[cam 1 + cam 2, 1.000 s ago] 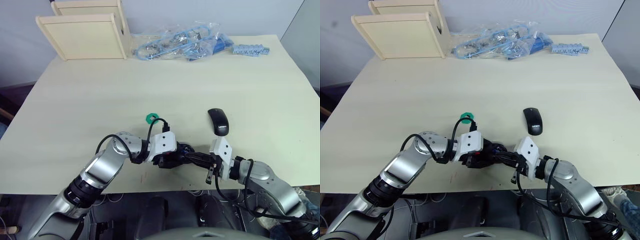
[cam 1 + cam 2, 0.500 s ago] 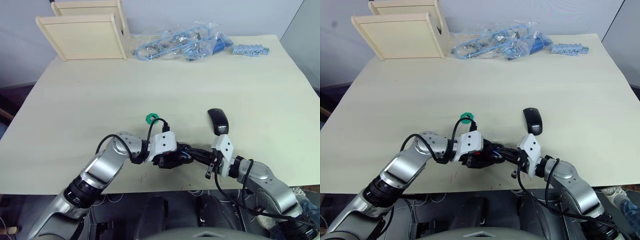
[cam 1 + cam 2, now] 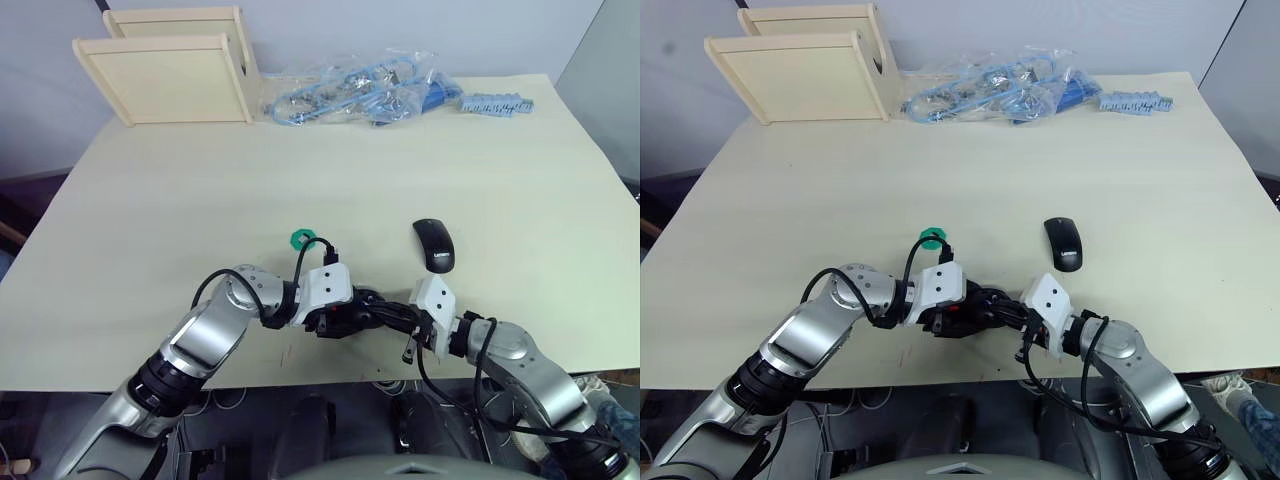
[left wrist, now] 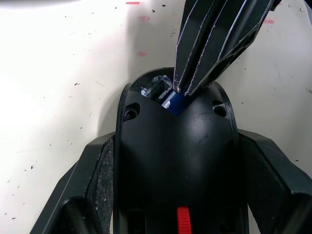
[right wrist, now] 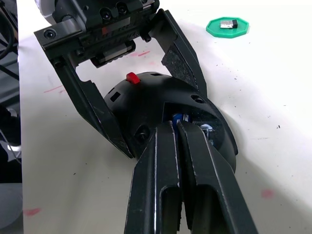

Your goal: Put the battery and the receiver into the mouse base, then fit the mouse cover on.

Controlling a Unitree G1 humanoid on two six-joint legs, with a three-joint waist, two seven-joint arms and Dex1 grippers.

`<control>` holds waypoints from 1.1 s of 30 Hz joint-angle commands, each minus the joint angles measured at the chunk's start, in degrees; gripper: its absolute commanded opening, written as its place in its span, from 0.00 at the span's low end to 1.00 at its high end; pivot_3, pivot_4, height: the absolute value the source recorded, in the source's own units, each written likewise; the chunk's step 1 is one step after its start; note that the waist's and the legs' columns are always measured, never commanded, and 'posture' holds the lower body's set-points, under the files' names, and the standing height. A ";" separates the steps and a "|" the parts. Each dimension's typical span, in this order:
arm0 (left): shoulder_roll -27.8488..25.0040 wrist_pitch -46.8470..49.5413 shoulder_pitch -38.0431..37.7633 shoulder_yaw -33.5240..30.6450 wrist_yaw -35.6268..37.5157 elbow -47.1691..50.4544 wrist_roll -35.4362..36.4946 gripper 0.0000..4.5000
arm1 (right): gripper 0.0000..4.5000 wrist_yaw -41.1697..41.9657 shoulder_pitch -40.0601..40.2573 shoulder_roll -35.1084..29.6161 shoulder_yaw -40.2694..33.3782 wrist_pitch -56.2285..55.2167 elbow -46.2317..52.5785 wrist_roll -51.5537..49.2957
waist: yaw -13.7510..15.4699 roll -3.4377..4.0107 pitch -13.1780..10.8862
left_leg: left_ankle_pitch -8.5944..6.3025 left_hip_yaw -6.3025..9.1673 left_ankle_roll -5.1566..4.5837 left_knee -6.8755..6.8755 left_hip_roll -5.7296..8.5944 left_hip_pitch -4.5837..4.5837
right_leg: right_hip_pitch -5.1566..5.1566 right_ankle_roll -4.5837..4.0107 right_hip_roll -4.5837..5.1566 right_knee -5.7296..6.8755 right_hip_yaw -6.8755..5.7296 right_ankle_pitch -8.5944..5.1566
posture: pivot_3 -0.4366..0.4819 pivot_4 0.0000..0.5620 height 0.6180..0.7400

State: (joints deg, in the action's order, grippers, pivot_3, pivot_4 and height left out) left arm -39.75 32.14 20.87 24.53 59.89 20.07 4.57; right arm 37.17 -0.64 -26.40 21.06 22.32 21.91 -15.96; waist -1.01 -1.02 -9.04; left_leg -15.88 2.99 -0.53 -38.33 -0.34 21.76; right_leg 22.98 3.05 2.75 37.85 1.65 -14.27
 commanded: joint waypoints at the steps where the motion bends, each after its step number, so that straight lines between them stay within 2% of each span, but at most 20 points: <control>1: -0.61 0.44 -0.71 1.14 0.36 0.80 -0.50 0.65 | 0.02 -0.70 1.40 -0.77 1.46 4.39 -4.82 2.40 | -0.01 -0.02 0.15 | 0.00 0.00 0.00 0.01 0.00 0.00 | -0.01 0.00 0.00 -0.01 0.01 0.00 | 0.48 0.27 1.00; 7: -0.47 0.22 -0.61 1.29 0.32 0.31 -0.58 0.65 | 0.02 -0.43 0.54 -1.15 -1.84 4.66 -3.68 0.69 | 0.00 -0.03 0.20 | 0.00 0.01 0.00 0.01 -0.01 -0.02 | -0.03 -0.02 -0.01 0.00 -0.01 -0.01 | 0.48 0.27 1.00; 12: -0.09 -0.27 -0.48 1.58 0.22 -0.31 -0.75 0.65 | 0.02 5.01 1.41 -3.89 -12.03 3.09 2.80 -8.76 | 0.20 -0.01 0.17 | 0.00 0.03 0.00 0.01 0.00 0.06 | -0.02 -0.02 0.01 -0.04 -0.04 -0.02 | 0.48 0.27 1.00; 15: -0.10 -0.52 -0.49 1.58 0.29 -0.44 -0.78 0.65 | 0.02 10.01 3.54 -8.66 -17.89 2.82 5.48 -12.96 | 0.25 0.08 0.10 | 0.00 0.03 0.00 0.00 0.01 0.08 | -0.01 -0.02 0.02 -0.05 -0.04 -0.01 | 0.48 0.27 1.00; 16: -0.09 -0.61 -0.48 1.59 0.31 -0.48 -0.81 0.65 | 0.15 12.19 4.58 -10.64 -19.68 2.29 6.13 -13.94 | 0.25 0.08 0.10 | 0.00 0.02 -0.01 0.00 0.01 0.07 | -0.01 -0.01 0.02 -0.04 -0.04 -0.02 | 0.48 0.27 1.00; 17: -0.01 -0.78 -0.42 1.66 0.31 -0.70 -0.88 0.65 | 0.17 14.01 5.46 -12.38 -21.34 1.70 6.40 -14.62 | 0.25 0.10 0.09 | 0.00 0.03 -0.01 0.00 0.01 0.07 | -0.01 -0.01 0.02 -0.04 -0.04 -0.02 | 0.48 0.27 1.00; 22: 0.26 -1.58 -0.18 1.90 0.41 -1.49 -1.09 0.65 | 0.74 21.86 10.05 -18.70 -29.49 -0.07 7.54 -19.17 | 0.30 0.11 0.09 | -0.01 0.01 -0.01 0.00 0.01 0.07 | -0.03 0.00 0.02 -0.06 -0.06 -0.02 | 0.48 0.27 1.00; 24: 0.48 -1.98 0.02 2.01 0.45 -1.96 -1.19 0.65 | 0.85 24.26 11.78 -20.55 -32.52 -0.73 7.85 -20.01 | 0.32 0.11 0.08 | 0.00 0.01 -0.01 0.00 0.01 0.07 | -0.04 0.00 0.02 -0.05 -0.06 -0.02 | 0.48 0.27 1.00; 25: 0.63 -2.19 0.14 2.08 0.47 -2.23 -1.25 0.65 | 0.98 25.58 12.71 -21.41 -34.19 -0.98 7.99 -20.49 | 0.33 0.11 0.08 | 0.00 0.00 -0.01 0.00 0.01 0.07 | -0.04 0.00 0.02 -0.05 -0.06 -0.02 | 0.48 0.27 1.00; 33: 1.41 -3.53 1.05 2.49 0.70 -4.17 -1.61 0.65 | 0.98 30.44 16.78 -23.24 -40.83 -3.45 7.87 -21.60 | 0.53 0.13 0.09 | -0.01 0.02 -0.01 -0.01 0.02 0.02 | -0.18 0.02 0.04 -0.12 -0.09 -0.02 | 0.48 0.27 1.00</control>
State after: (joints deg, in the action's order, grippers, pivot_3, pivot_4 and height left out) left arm -38.54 28.81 22.17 25.39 60.86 17.05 4.47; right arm 66.56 15.86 -49.14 -17.27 20.39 28.53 -36.57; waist -0.48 -0.89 -8.95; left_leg -15.89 3.01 -0.53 -38.34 -0.31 21.74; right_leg 22.75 3.07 2.80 37.71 1.57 -14.30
